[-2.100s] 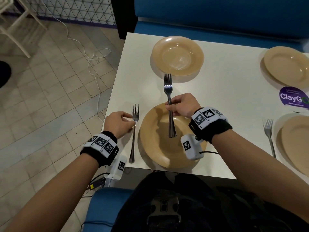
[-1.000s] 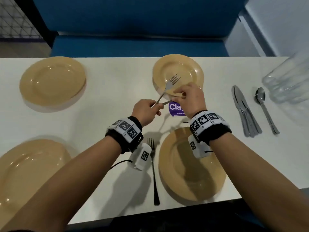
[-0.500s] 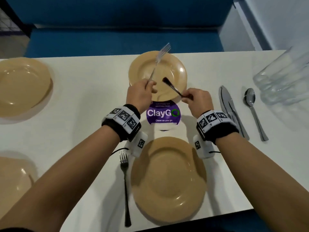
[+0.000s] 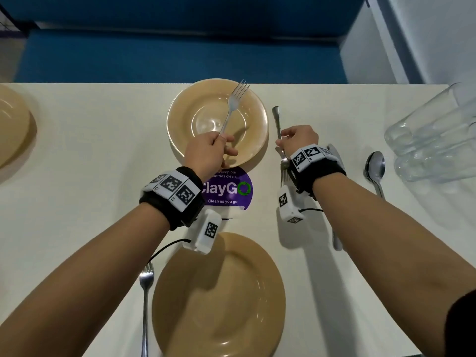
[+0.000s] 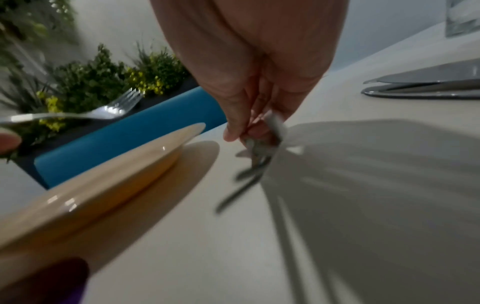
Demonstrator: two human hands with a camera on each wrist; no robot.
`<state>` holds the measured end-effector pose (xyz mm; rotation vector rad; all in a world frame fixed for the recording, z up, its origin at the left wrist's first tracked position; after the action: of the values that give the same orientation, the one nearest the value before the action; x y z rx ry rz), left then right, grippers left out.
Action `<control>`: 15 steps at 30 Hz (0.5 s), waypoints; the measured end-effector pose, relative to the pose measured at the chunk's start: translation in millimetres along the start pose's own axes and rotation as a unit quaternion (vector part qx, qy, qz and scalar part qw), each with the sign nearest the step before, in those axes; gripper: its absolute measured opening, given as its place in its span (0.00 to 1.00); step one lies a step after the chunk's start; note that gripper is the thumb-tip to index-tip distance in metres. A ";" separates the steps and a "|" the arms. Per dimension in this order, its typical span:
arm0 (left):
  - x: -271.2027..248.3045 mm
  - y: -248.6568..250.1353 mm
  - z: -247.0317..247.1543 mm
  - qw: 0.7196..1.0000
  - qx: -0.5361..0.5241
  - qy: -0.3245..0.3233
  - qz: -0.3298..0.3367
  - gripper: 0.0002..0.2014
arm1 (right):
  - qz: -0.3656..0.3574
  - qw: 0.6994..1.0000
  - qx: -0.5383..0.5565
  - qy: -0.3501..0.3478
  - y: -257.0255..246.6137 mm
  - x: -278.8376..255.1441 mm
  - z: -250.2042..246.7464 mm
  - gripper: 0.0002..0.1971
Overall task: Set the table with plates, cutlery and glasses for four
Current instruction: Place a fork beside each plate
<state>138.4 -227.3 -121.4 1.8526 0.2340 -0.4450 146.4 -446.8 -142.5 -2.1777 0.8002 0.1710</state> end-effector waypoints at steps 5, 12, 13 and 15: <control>5.4 3.5 7.2 1.000 -0.006 0.000 -0.004 0.13 | -0.031 0.999 -0.042 0.003 4.8 -1.1 0.3 0.17; 12.1 10.1 11.0 1.000 -0.002 0.004 -0.004 0.13 | -0.106 0.992 -0.072 -0.010 4.8 -1.1 9.2 0.17; 13.1 10.4 10.8 1.000 -0.002 0.004 -0.005 0.13 | -0.110 0.991 -0.080 -0.009 1.0 1.4 9.8 0.16; 15.3 10.1 10.4 1.000 -0.004 0.003 -0.007 0.12 | -0.117 0.989 -0.092 -0.004 -7.2 5.8 10.4 0.16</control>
<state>154.2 -241.3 -121.7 1.8462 0.2535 -0.4473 156.7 -438.6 -147.0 -2.4231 0.5359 0.1404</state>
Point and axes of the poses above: each hand's wrist, its own x-axis towards the middle knuckle, its own z-axis out of the palm, y = z × x, the point moved 6 cm from there along x, towards the middle knuckle, and after that the axes turned 2 degrees about x, right-handed, at the moved point
